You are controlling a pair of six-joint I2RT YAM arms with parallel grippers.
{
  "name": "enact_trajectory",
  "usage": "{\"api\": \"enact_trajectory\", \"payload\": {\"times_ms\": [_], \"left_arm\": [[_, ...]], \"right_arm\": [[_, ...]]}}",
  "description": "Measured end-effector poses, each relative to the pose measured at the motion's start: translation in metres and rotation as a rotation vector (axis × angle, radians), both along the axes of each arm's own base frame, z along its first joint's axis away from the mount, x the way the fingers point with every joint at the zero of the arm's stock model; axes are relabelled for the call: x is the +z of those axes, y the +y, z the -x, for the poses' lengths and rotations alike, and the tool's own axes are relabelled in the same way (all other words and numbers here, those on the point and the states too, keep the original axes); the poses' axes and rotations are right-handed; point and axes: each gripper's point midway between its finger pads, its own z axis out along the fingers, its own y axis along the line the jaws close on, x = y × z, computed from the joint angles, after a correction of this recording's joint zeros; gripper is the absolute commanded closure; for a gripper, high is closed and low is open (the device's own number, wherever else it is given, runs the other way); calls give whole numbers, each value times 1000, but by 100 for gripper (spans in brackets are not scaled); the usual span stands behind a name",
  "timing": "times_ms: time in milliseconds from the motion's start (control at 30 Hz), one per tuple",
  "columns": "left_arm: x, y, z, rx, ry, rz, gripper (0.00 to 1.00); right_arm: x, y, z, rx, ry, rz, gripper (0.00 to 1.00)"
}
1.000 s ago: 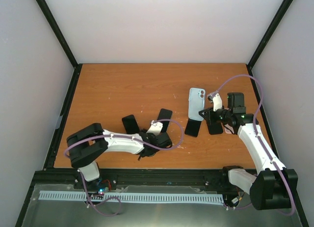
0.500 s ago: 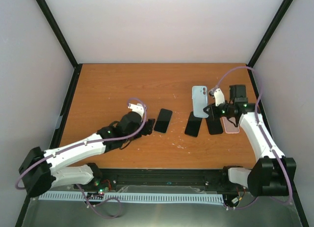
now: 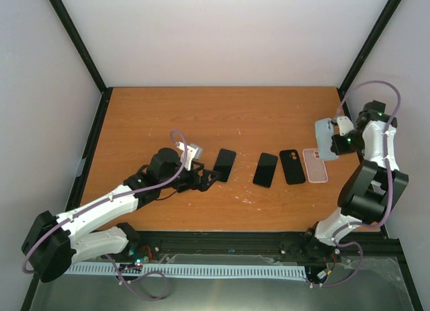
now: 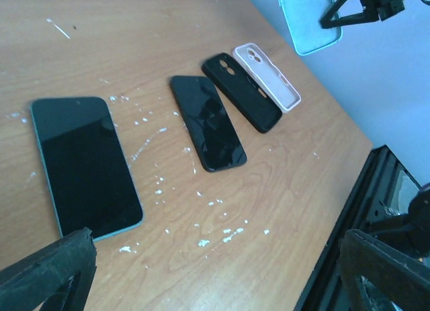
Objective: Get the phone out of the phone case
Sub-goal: Place the phone case at the center of the board.
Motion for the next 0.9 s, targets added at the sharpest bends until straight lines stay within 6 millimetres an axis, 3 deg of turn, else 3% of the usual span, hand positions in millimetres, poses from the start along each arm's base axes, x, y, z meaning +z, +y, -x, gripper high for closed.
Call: {"api": "enact_trajectory", "payload": {"times_ms": [167,367,600,900], "left_arm": [[-8,-3,8,-40,25,6,2],[-12,-4,12,-64,32,12,2],[-14,-5,16,-85,37,14,2],[-19,-4,19,-92,44,14,3]], "right_arm": [[-23,-52,16,-45,126,100,97],[-39,-76,15,-50,234,132,93],[-60,-84,6,-47,344,71,90],[-91,-78,11,-56,471,-70,85]]}}
